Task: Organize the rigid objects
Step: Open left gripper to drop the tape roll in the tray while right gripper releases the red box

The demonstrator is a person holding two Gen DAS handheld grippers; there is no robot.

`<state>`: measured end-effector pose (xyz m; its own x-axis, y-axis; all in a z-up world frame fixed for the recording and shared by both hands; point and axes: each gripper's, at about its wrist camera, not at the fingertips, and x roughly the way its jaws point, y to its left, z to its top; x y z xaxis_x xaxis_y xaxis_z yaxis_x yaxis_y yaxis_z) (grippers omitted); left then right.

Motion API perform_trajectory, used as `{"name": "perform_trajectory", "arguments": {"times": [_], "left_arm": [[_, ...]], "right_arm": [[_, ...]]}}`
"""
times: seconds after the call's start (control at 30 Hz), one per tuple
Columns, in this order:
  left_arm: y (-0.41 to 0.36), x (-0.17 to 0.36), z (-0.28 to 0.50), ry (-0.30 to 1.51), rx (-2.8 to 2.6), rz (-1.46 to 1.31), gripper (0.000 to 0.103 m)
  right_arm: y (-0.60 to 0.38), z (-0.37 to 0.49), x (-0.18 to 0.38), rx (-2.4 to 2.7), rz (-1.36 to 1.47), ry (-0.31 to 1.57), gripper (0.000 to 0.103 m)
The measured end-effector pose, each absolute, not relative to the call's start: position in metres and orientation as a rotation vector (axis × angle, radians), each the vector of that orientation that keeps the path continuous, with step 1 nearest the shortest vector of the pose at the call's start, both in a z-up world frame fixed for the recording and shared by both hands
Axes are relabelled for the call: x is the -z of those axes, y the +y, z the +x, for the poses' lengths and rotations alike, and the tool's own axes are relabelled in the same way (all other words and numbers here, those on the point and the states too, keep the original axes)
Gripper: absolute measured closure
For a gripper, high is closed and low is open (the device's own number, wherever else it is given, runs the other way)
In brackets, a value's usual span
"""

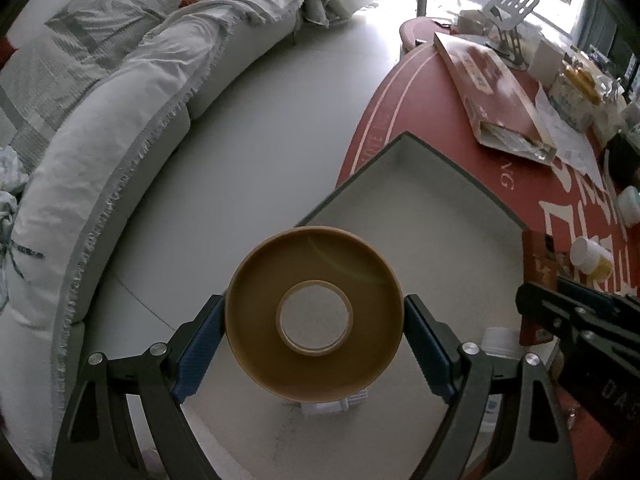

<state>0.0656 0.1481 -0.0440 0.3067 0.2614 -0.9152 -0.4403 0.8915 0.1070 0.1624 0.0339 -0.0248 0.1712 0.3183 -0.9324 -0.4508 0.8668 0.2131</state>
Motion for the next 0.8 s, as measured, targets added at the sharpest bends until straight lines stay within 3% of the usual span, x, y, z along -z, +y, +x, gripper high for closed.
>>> {"name": "perform_trajectory", "arguments": {"times": [0.27,0.3,0.33,0.37,0.57,0.8], "left_arm": [[0.140,0.057,0.071,1.198,-0.428,-0.149,0.013],[0.137,0.057,0.071,1.201,-0.431,-0.134,0.012],[0.135,0.057,0.072,1.203,-0.431,-0.124,0.011],[0.133,0.057,0.071,1.208,-0.423,-0.124,0.006],[0.133,0.051,0.064,1.200,-0.417,-0.191,0.001],[0.124,0.042,0.049,1.183,-0.405,-0.216,0.001]], "right_arm": [[0.029,0.168,0.034,-0.560,-0.116,1.304,0.065],[0.027,0.168,0.032,-0.566,-0.119,1.300,0.058],[0.023,0.167,0.027,-0.565,-0.122,1.277,0.028],[0.019,0.165,0.023,-0.563,-0.121,1.252,0.004],[-0.039,0.164,-0.005,-0.392,-0.179,1.066,0.004],[-0.105,0.209,0.033,-0.174,0.000,1.206,0.004]]}}
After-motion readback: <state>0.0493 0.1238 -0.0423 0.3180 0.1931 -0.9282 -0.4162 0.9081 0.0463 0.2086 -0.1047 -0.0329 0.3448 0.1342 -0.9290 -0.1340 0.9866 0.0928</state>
